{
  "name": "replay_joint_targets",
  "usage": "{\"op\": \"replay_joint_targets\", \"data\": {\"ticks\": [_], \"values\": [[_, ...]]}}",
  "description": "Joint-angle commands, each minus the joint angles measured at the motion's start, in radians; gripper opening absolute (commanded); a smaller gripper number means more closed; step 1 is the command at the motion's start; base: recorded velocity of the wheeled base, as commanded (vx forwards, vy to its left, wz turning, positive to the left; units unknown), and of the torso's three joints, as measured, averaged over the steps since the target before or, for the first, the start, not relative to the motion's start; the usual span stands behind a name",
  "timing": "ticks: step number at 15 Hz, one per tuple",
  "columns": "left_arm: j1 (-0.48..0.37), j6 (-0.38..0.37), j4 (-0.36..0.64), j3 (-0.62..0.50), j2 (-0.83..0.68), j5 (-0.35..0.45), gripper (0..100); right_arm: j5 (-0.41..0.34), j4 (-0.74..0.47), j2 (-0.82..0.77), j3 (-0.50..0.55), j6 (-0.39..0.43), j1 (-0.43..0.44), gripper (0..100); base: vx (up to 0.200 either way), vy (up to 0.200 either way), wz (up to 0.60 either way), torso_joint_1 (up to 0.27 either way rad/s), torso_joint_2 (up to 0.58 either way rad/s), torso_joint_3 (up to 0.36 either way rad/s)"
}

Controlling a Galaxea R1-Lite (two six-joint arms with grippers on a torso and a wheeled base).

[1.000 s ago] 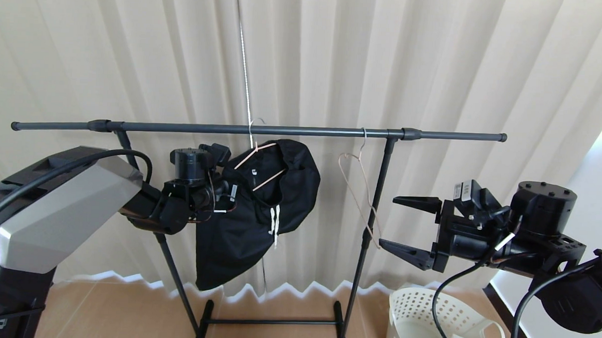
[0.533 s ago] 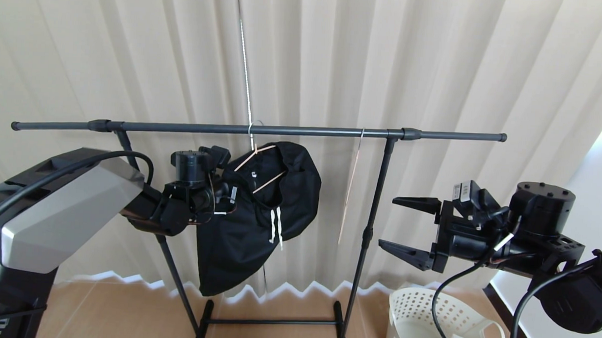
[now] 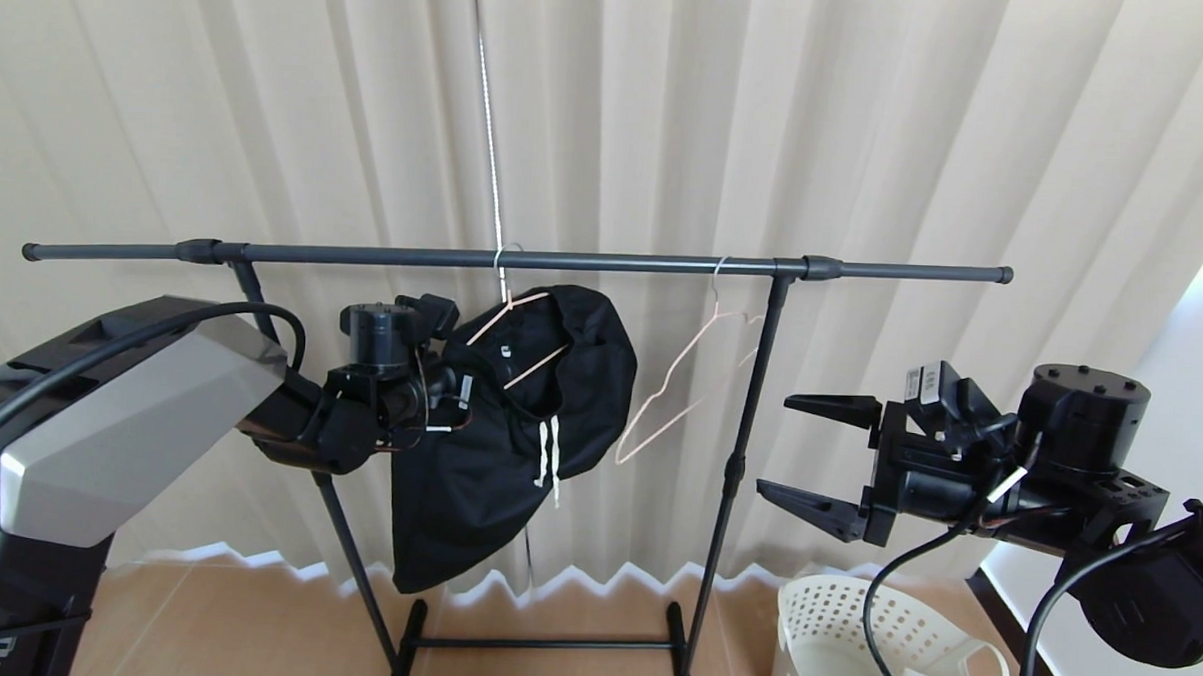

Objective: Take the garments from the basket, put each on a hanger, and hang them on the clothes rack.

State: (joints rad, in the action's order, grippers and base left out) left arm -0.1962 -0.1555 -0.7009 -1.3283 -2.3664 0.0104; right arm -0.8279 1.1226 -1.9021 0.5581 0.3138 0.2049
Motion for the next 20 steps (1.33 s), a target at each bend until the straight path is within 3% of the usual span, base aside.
{"op": "replay_joint_targets", "data": {"ticks": [1, 6, 7, 11, 13, 15, 17, 19, 20], "values": [[0.000, 0.001, 0.000, 0.004, 0.006, 0.000, 0, 0.000, 0.000, 0.000, 0.000, 0.001, 0.001, 100, 0.000, 0.000, 0.00, 0.000, 0.00, 0.000], [0.000, 0.001, 0.000, 0.023, 0.021, 0.002, 0, 0.000, 0.000, 0.002, -0.001, 0.001, 0.001, 100, 0.000, 0.000, 0.00, 0.000, 0.00, 0.000], [0.000, 0.001, 0.000, 0.034, 0.029, 0.005, 100, 0.000, 0.000, 0.002, -0.001, 0.001, 0.001, 100, 0.000, 0.000, 0.00, 0.000, 0.00, 0.000], [0.000, 0.016, -0.006, 0.041, 0.053, 0.005, 100, 0.000, 0.000, 0.009, -0.003, 0.001, 0.001, 100, 0.000, 0.000, 0.00, 0.000, 0.00, 0.000], [0.000, 0.051, -0.002, 0.095, 0.131, 0.011, 100, 0.000, -0.001, 0.023, -0.001, -0.001, 0.002, 100, 0.000, 0.000, 0.00, 0.000, 0.00, 0.000], [0.000, 0.050, 0.000, 0.192, 0.228, 0.014, 100, 0.038, -0.003, 0.066, 0.000, -0.024, 0.002, 100, 0.000, 0.000, 0.00, 0.000, 0.00, 0.000], [0.000, 0.050, -0.002, 0.215, 0.248, 0.014, 100, 0.055, -0.003, 0.081, 0.002, -0.035, 0.002, 100, 0.000, 0.000, 0.00, 0.000, 0.00, 0.000], [-0.003, 0.048, 0.000, 0.413, 0.446, 0.017, 100, 0.332, -0.044, 0.285, -0.004, -0.279, 0.065, 100, 0.000, 0.000, 0.00, 0.000, 0.00, 0.000], [-0.006, 0.040, 0.001, 0.471, 0.489, 0.022, 100, 0.417, -0.112, 0.334, -0.007, -0.297, 0.073, 100, 0.000, 0.000, 0.00, 0.000, 0.00, 0.000]]}}
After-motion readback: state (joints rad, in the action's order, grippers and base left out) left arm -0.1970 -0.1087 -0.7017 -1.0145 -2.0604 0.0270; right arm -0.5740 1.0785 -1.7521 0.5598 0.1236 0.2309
